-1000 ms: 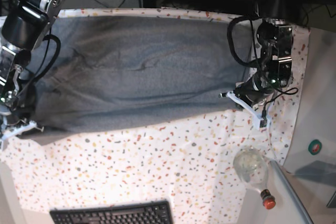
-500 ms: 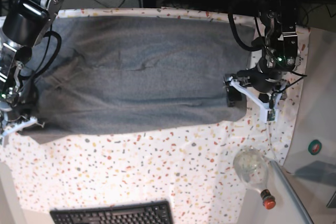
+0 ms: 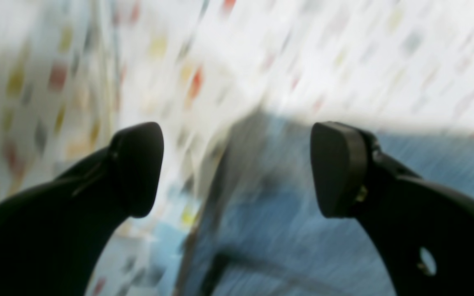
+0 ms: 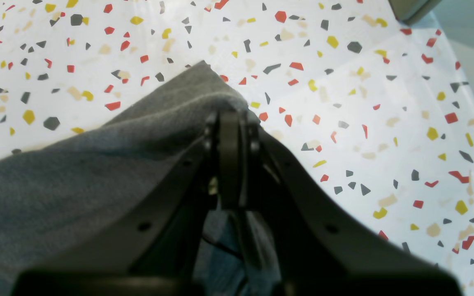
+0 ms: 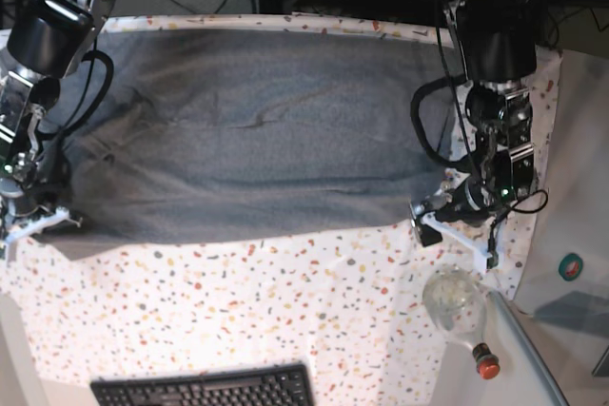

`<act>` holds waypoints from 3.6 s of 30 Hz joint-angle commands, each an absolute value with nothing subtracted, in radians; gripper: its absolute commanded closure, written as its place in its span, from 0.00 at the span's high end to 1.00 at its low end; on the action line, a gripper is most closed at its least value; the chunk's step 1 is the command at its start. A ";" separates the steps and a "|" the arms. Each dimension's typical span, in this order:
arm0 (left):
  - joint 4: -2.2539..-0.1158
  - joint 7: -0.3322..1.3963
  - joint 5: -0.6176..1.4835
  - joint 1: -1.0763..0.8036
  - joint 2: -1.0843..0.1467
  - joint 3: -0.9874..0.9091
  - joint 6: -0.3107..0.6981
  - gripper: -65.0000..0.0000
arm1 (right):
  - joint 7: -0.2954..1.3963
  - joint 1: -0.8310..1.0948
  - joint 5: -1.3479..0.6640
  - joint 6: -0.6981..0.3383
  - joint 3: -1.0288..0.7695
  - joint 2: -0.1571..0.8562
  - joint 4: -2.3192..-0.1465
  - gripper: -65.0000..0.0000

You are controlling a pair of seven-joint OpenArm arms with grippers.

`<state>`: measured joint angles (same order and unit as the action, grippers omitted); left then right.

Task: Layout the t-shirt on the table in an organized manner, then fold the t-shirt properly
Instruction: 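Hold the shirt corners with both grippers, adjusting the left grip, then lift the held edge with both grippers and fold it over the shirt lengthwise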

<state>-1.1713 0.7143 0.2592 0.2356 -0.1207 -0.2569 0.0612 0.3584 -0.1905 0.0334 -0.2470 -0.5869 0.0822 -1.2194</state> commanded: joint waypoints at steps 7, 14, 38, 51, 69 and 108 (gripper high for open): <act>-0.875 0.702 0.259 0.433 -0.128 -0.259 0.128 0.82 | 0.331 -0.211 0.031 -0.249 -0.588 0.102 -1.241 0.00; -0.774 0.700 0.259 0.456 -0.128 -0.257 0.180 0.71 | 0.331 -0.211 0.031 -0.249 -0.588 0.102 -1.241 0.00; -0.908 0.616 0.259 0.478 -0.113 -0.257 0.193 0.00 | -0.097 -0.429 0.033 -0.246 -0.314 0.328 -0.619 0.00; -0.911 0.618 0.259 0.440 -0.139 -0.257 0.193 0.00 | -0.266 -0.536 0.033 -0.246 -0.039 0.429 -0.392 0.00; -1.063 0.674 0.259 0.323 -0.137 -0.255 0.193 0.00 | -0.271 -0.568 0.033 -0.248 0.162 0.503 -0.390 0.00; -1.465 0.872 0.259 0.145 -0.131 -0.259 0.193 0.00 | -0.266 -0.220 0.028 -0.249 -0.013 0.504 -0.768 0.00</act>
<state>-1.4475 0.8841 0.2584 0.1314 -0.1223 -0.2565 0.1921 -0.2344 -0.1932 0.0376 -0.2623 -0.0048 0.4778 -0.7509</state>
